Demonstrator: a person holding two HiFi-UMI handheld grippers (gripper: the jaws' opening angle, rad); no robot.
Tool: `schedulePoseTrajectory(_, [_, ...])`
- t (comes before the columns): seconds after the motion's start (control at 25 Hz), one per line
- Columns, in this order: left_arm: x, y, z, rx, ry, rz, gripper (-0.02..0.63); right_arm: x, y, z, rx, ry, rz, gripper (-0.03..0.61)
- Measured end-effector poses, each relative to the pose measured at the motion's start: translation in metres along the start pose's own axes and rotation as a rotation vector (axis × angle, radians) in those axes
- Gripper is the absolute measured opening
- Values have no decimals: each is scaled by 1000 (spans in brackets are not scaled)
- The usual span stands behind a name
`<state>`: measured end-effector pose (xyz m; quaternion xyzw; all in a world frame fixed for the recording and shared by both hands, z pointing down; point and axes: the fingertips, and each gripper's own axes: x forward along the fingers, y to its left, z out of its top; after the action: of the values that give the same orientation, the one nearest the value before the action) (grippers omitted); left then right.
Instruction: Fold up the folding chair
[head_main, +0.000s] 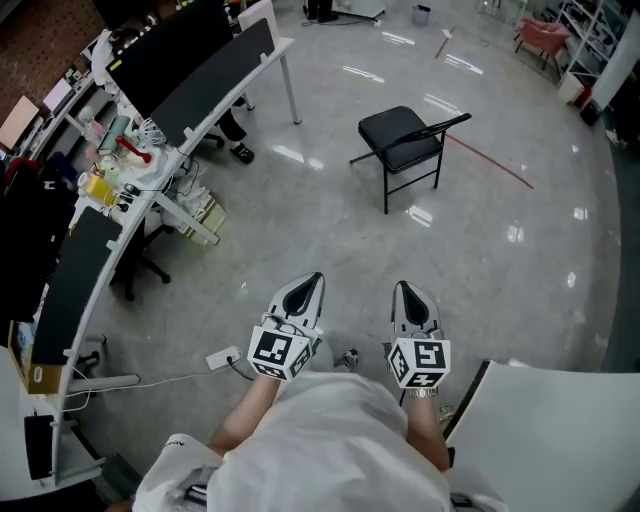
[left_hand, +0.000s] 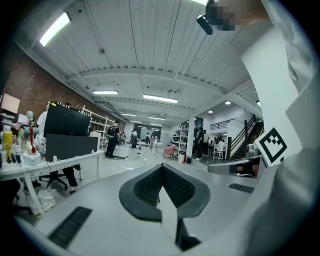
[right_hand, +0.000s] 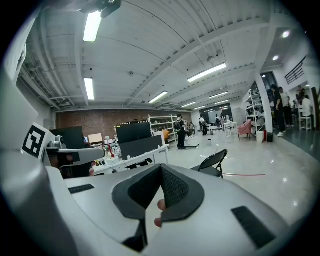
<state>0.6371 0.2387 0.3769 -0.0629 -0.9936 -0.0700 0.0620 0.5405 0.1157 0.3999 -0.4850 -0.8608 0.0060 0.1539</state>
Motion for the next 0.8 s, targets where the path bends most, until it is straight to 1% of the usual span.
schedulePoseTrajectory(0.08, [2,-4,4,27,1,7,11,1,-4,4,2,-4,2,5])
schedulePoseTrajectory(0.16, [6,-2,7,35,-4,10,11,7,-7,8,1,-7,4,5])
schedulePoseTrajectory(0.4, [19,17,-2,-6,10,41,11,23,-4,-1,-11,22,20,5])
schedulePoseTrajectory(0.6, [38,31,-3,-18,15,33,11,42,-11,3,-12,34,0,5])
schedulePoseTrajectory(0.8, [60,63,-2,-58,13,35,11,80,-8,4,-15,58,-7,6])
